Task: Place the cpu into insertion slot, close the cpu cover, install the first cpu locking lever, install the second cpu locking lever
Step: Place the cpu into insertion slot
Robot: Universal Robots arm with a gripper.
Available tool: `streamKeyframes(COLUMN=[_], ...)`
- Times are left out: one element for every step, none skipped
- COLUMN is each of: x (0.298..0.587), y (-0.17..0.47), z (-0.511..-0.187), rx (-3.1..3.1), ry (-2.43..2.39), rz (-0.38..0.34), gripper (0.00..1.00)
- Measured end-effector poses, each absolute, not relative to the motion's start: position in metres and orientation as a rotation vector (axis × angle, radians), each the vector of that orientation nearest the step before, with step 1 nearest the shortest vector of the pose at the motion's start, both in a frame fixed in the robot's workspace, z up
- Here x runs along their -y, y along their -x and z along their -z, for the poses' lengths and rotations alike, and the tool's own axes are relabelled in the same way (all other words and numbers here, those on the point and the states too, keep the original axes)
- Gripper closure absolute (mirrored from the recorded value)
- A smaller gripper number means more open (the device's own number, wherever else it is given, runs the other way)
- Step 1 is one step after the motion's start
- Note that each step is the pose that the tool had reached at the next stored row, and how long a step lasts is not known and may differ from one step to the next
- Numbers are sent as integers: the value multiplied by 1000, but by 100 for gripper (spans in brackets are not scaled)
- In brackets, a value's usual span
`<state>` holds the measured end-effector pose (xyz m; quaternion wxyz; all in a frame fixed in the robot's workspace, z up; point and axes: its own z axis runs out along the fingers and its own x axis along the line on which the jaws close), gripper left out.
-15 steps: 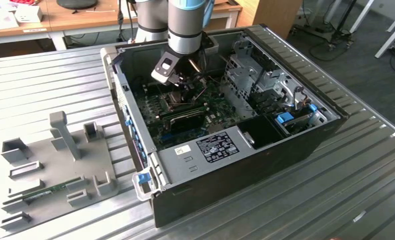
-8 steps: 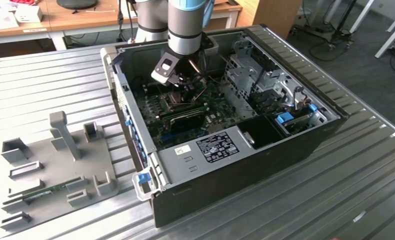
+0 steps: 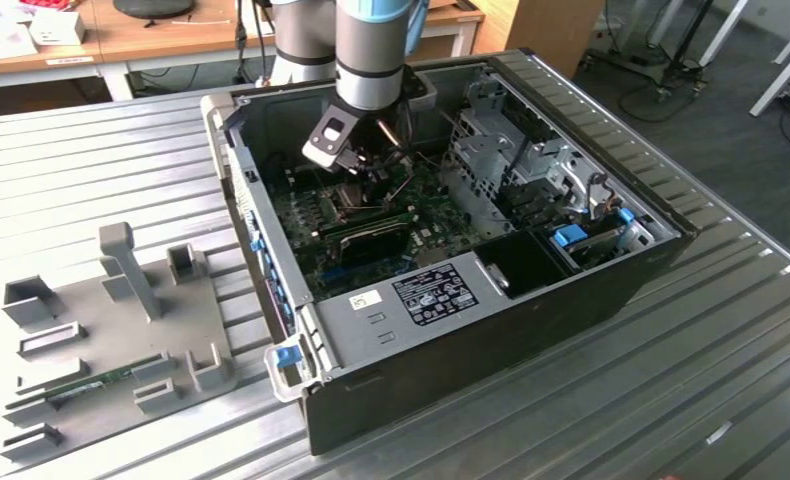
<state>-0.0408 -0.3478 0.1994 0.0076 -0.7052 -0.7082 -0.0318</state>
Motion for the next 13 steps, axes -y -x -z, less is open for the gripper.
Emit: streamKeyframes(x=[348,348,348,348,348,348,348,348,348,348,348,348,348], y=[41,41,41,41,41,41,41,41,41,41,41,41,41], z=[-199,-199,-199,-198,-198,-198,-198,-198,-198,-198,-198,-198,-197], rx=[2214,2214,2214,2214,2214,2214,2214,2214,2214,2214,2214,2214,2214], ry=[2205,2205,2205,2205,2205,2205,2205,2205,2205,2205,2205,2205,2205], rz=[99,99,100,100,100,99,99,99,99,99,99,99,100], gripper=[46,46,46,46,46,46,46,46,46,46,46,46,46])
